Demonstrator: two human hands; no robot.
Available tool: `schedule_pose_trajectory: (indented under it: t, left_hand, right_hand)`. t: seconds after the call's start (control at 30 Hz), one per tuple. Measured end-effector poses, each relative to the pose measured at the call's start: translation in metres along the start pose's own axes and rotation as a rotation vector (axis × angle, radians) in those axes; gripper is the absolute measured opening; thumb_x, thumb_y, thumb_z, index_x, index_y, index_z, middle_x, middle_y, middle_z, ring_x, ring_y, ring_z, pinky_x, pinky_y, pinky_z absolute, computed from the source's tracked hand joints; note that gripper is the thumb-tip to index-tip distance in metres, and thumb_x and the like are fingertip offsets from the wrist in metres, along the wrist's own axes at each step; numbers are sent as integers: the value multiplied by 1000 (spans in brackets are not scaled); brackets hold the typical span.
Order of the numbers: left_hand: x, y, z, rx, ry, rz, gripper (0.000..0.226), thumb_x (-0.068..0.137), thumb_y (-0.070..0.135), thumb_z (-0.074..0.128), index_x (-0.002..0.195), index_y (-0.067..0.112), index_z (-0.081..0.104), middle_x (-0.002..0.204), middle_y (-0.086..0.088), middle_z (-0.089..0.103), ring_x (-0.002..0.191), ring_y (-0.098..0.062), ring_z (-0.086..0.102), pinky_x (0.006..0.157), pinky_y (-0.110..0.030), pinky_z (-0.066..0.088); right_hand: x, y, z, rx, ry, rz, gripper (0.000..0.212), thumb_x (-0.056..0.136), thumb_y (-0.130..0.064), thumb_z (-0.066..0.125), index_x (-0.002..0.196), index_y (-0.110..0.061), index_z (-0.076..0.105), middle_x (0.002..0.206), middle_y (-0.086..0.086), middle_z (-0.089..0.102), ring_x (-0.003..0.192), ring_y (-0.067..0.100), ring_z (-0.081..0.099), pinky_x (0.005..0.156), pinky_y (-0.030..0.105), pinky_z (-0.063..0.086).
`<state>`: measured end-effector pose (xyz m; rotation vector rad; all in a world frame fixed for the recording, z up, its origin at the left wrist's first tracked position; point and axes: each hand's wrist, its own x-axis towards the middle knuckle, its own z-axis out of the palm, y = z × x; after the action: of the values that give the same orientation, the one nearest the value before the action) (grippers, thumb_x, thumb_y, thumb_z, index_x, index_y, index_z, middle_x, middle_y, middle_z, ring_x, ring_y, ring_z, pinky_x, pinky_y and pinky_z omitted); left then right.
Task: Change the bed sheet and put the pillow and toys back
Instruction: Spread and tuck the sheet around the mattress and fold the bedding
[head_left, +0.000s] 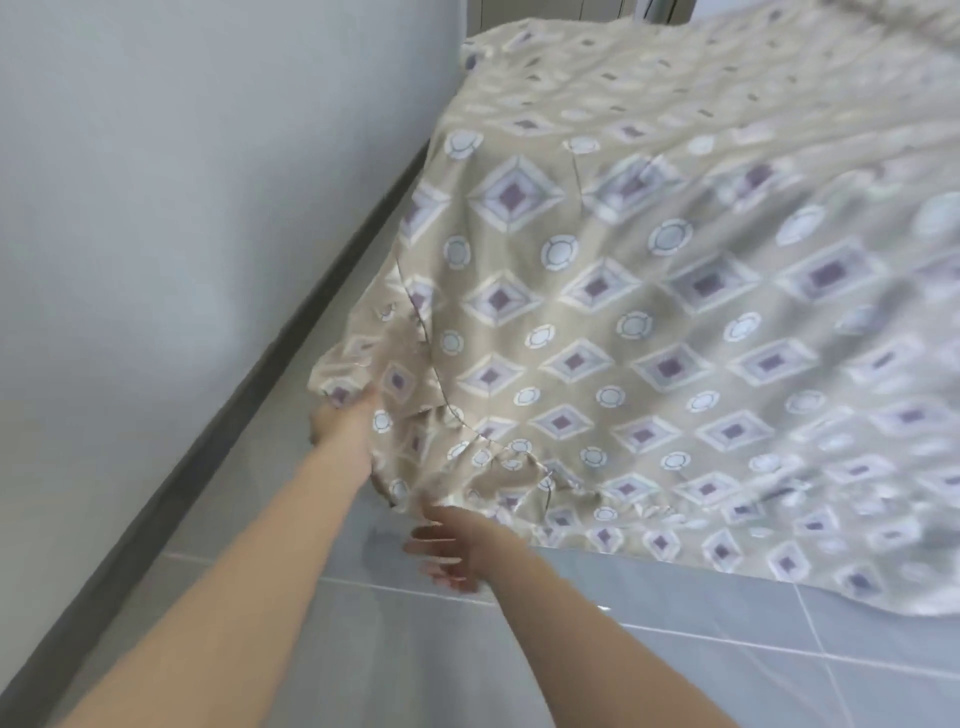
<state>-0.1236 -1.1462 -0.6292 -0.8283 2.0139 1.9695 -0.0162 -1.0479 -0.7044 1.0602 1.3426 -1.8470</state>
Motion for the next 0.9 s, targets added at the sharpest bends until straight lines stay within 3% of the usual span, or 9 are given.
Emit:
schedule_pose_trajectory:
  t: [0.1, 0.2, 0.33, 0.43, 0.53, 0.6, 0.67, 0.83, 0.9]
  left_hand:
    - [-23, 6, 6, 39, 211, 0, 84, 76, 22, 75, 143, 11, 26, 147, -17, 25, 131, -34, 36, 107, -40, 33]
    - [-54, 14, 16, -37, 356, 259, 90, 79, 9, 69, 150, 18, 13, 153, -16, 11, 140, -32, 20, 115, -42, 17]
    - [-95, 42, 32, -22, 437, 800, 62, 81, 2, 53, 141, 8, 36, 146, -15, 30, 133, -30, 32, 108, -32, 19]
    - [-121, 74, 43, -116, 365, 1005, 46, 88, 5, 44, 133, 6, 47, 139, -12, 41, 127, -28, 38, 101, -22, 24]
    - [-134, 104, 50, -105, 232, 1009, 40, 97, 19, 43, 134, 6, 48, 137, -11, 46, 127, -25, 40, 89, -1, 23]
    - [-134, 118, 52, 68, 137, 984, 39, 100, 30, 41, 131, 9, 52, 131, -10, 52, 124, -25, 45, 95, -14, 30]
    - [-133, 128, 49, 272, 68, 1006, 38, 100, 32, 39, 123, 9, 58, 123, -12, 58, 115, -29, 51, 90, -30, 38]
    - [-133, 149, 38, 400, 69, 1085, 28, 95, 29, 53, 112, 12, 67, 113, -8, 68, 105, -29, 59, 75, -26, 34]
    - [-135, 155, 35, 369, 74, 1066, 24, 90, 29, 61, 104, 13, 71, 106, -8, 71, 101, -27, 62, 74, -24, 35]
  right_hand:
    - [-25, -13, -18, -333, 97, -150, 18, 92, -35, 54, 94, -17, 59, 78, -5, 66, 50, 10, 46, 47, 17, 35]
    - [-51, -27, -43, -487, 258, -483, 19, 88, -18, 55, 103, -10, 63, 83, 3, 69, 50, 12, 56, 48, 19, 39]
    - [-109, -51, -75, -751, 434, -732, 26, 90, -33, 57, 91, -10, 68, 86, 2, 74, 68, 12, 62, 64, 28, 50]
    - [-157, -73, -86, -842, 506, -900, 24, 89, -35, 58, 84, -14, 67, 76, -4, 73, 65, 15, 66, 64, 31, 54]
    - [-205, -93, -90, -857, 605, -1080, 18, 89, -30, 60, 92, -13, 67, 78, -6, 71, 68, 14, 65, 69, 35, 56]
    - [-233, -106, -92, -925, 723, -1174, 14, 89, -27, 60, 97, -17, 66, 84, -6, 69, 79, 14, 64, 73, 35, 55]
    - [-256, -118, -93, -1025, 853, -1228, 16, 90, -26, 57, 102, -19, 65, 92, -5, 68, 88, 17, 63, 75, 36, 53]
    - [-288, -129, -115, -1089, 1069, -1419, 20, 87, -16, 55, 106, -19, 62, 100, -4, 63, 104, 19, 50, 71, 33, 47]
    - [-295, -133, -126, -1091, 1166, -1418, 31, 85, -18, 58, 116, -19, 60, 112, -2, 59, 110, 22, 43, 80, 33, 43]
